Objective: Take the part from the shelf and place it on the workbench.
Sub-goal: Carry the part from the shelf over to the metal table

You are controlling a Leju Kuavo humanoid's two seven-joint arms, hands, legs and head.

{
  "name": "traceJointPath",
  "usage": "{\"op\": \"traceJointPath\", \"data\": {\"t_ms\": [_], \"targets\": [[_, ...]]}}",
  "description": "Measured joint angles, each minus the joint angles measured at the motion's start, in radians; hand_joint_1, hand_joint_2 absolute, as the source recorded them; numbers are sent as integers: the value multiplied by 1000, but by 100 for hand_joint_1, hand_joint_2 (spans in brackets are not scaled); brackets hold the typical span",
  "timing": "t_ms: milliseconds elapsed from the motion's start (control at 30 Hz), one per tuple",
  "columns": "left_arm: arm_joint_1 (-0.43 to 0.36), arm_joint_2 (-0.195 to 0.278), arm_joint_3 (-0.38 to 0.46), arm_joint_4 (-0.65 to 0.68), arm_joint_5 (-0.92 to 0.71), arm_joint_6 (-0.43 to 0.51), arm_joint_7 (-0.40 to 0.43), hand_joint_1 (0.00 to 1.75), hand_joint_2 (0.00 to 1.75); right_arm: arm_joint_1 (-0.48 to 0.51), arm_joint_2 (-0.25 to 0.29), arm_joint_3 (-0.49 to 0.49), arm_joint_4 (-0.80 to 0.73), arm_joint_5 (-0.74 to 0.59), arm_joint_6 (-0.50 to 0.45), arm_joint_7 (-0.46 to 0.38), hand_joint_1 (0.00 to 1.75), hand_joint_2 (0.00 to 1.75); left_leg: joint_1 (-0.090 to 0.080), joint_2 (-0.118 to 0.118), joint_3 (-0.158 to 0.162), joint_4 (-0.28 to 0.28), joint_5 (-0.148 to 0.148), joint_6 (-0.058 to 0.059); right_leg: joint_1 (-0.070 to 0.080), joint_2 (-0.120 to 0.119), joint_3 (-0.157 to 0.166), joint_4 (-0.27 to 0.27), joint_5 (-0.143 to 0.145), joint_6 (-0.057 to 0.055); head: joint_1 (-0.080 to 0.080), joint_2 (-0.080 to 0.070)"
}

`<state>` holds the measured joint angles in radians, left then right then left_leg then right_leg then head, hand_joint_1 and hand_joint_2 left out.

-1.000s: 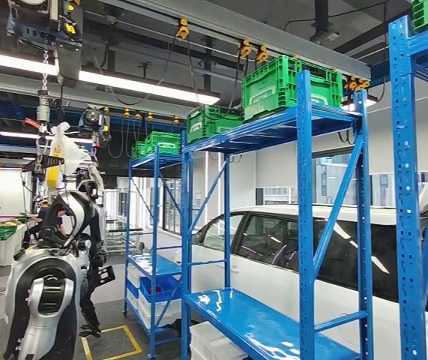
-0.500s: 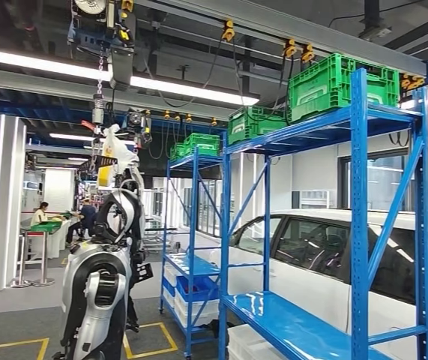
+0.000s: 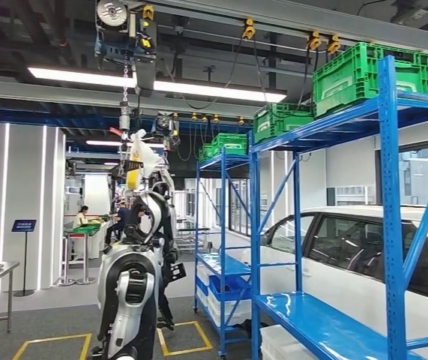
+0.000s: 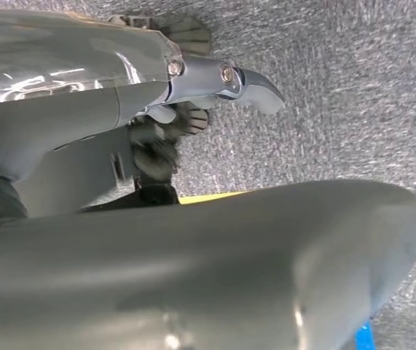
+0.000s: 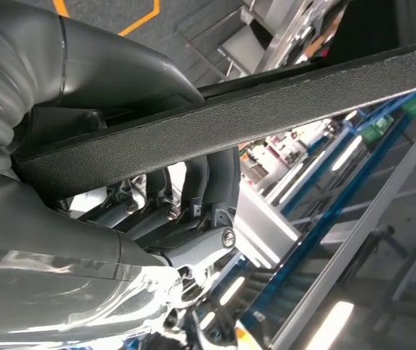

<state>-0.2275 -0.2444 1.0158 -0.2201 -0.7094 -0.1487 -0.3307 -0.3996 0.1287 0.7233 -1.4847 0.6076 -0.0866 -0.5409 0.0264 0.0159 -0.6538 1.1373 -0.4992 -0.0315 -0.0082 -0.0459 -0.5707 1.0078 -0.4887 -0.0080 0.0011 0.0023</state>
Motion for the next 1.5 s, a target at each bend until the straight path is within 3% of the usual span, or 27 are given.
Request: {"op": "traceJointPath", "data": {"t_ms": [67, 100, 167, 233, 333, 367, 400, 433, 500, 567, 633, 733, 767, 833, 900, 933, 967, 1033, 1100, 1167, 1233, 1300, 1367, 1400, 1433, 1500], "targets": [[-3, 0, 0, 0, 1, -1, 2, 0, 175, -2, 0, 0, 0, 0, 0, 0, 175, 175, -4, 23, 41, -87, 24, 7, 4, -10, -3, 9, -5, 12, 0, 0], [-2, 0, 0, 0, 3, -1, 2, 0, 175, -2, 0, 0, 0, 1, -1, 0, 175, 175, -7, 26, 43, -96, 20, 14, 7, -15, -5, 11, -6, 16, -1, 0], [2, 0, 1, 0, 14, -4, -1, 0, 175, -1, 0, 0, 0, 3, -2, 0, 175, 175, -9, 15, 40, -98, 23, 30, 5, -23, -4, 11, -8, 25, -1, 0], [4, 0, 7, 0, 34, -13, -11, 0, 175, -1, 0, 0, -1, 5, -5, 0, 175, 175, -8, 3, 39, -100, 26, 44, 0, -4, -13, 41, -35, 32, -1, 0], [2, 0, 16, 0, 48, -32, -27, 0, 175, 2, -5, -1, -1, 8, -8, 0, 175, 175, -9, -16, 40, -101, 28, 55, -3, 33, -89, 215, -126, 36, -1, 0], [2, 0, 17, 0, 49, -33, -28, 0, 175, 3, -8, 0, 0, 10, -8, 0, 175, 175, -11, -23, 40, -101, 29, 56, -2, 36, -116, 271, -143, 36, -1, 0], [3, 0, 18, 0, 49, -31, -25, 0, 175, 4, -10, 0, 0, 12, -8, 0, 175, 175, -14, -31, 40, -100, 29, 57, -2, 37, -128, 295, -142, 34, -1, 0], [3, 0, 20, 0, 49, -26, -21, 0, 175, 4, -11, 0, 1, 14, -9, 0, 175, 175, -16, -39, 41, -100, 29, 57, -1, 39, -122, 279, -121, 30, -1, 0], [4, 0, 24, 0, 51, -19, -11, 0, 175, 3, -11, 0, 1, 15, -10, 0, 175, 175, -18, -57, 43, -100, 29, 58, 3, 58, -67, 156, -49, 16, -1, 0], [5, -1, 26, 0, 53, -18, -9, 0, 175, 2, -13, 0, 1, 16, -12, 1, 175, 175, -19, -72, 41, -100, 31, 55, 7, 85, -20, 50, -5, 2, 0, 0], [8, -2, 27, 0, 56, -18, -11, 0, 175, 2, -15, 0, 1, 18, -15, 3, 175, 175, -16, -82, 35, -100, 35, 48, 11, 91, -10, 24, -1, -1, 0, 0], [13, -1, 29, 0, 56, -14, -11, 0, 175, 1, -12, 0, 1, 20, -17, 4, 175, 175, -17, -77, 21, -86, 21, 34, 3, 70, -6, 0, 7, -5, 0, 0], [11, 0, 29, 0, 55, -12, -10, 0, 175, 1, -11, 0, 1, 19, -18, 4, 175, 175, -18, -65, 7, -54, -2, 29, -1, 61, -4, -6, 10, -7, 0, 0], [9, 0, 29, 0, 51, -15, -10, 0, 175, 4, -10, 0, 2, 19, -19, 4, 175, 175, -13, -41, -44, 61, -64, 19, -2, 44, -4, -8, 12, -10, 0, 0], [10, 1, 29, 0, 48, -17, -9, 0, 175, 7, -11, 0, 5, 19, -19, 5, 175, 175, -7, -32, -81, 149, -90, 9, -3, 26, -4, -8, 11, -9, 0, 0], [11, 1, 29, 0, 48, -18, -8, 0, 175, 9, -11, 0, 6, 20, -19, 5, 175, 175, -5, -28, -76, 143, -76, 6, -3, 19, -4, -7, 10, -8, 0, 0], [11, 1, 29, 0, 48, -18, -8, 0, 175, 9, -11, 1, 7, 20, -19, 5, 175, 175, -2, -22, -53, 100, -48, 2, -4, 12, -4, -5, 8, -5, 0, 0], [10, 1, 29, 0, 48, -18, -8, 0, 175, 9, -10, 1, 8, 20, -20, 5, 175, 175, -1, 2, 11, -28, 9, -1, -3, 2, -4, 3, 2, 6, 0, 0], [8, 1, 29, 0, 48, -18, -7, 0, 175, 9, -9, 0, 7, 20, -20, 5, 175, 175, -5, 18, 42, -94, 24, 9, 2, -5, -7, 10, -3, 17, 0, 0], [9, 2, 29, 0, 48, -18, -7, 0, 175, 10, -8, 1, 8, 20, -20, 6, 175, 175, -9, 11, 40, -98, 21, 27, 2, -15, -6, 11, -3, 25, 0, 0], [10, 2, 29, 0, 48, -17, -5, 0, 175, 9, -8, 1, 8, 20, -20, 6, 175, 175, -8, 0, 40, -100, 25, 40, -3, -4, -8, 26, -21, 33, 0, 0], [8, 2, 29, 0, 48, -17, -3, 0, 175, 8, -9, 0, 8, 20, -20, 6, 175, 175, -6, -10, 41, -102, 28, 51, -5, 24, -42, 110, -76, 38, 0, 0], [8, 2, 29, 0, 48, -18, -2, 0, 175, 8, -10, 0, 11, 19, -20, 6, 175, 175, -9, -21, 41, -102, 28, 56, -5, 36, -102, 242, -134, 38, 0, 0], [8, 2, 29, 0, 48, -18, -2, 0, 175, 9, -11, 0, 13, 20, -20, 6, 175, 175, -11, -28, 41, -101, 28, 56, -5, 37, -123, 287, -144, 37, 0, 0], [8, 2, 29, 0, 48, -18, -1, 0, 175, 9, -11, 0, 15, 20, -20, 6, 175, 175, -13, -35, 41, -101, 29, 57, -4, 38, -128, 296, -134, 34, 0, 0], [7, 2, 29, 0, 48, -18, 1, 0, 175, 8, -12, 1, 17, 20, -20, 6, 175, 175, -17, -53, 43, -101, 29, 57, -1, 51, -86, 200, -67, 22, 0, 0]]}}
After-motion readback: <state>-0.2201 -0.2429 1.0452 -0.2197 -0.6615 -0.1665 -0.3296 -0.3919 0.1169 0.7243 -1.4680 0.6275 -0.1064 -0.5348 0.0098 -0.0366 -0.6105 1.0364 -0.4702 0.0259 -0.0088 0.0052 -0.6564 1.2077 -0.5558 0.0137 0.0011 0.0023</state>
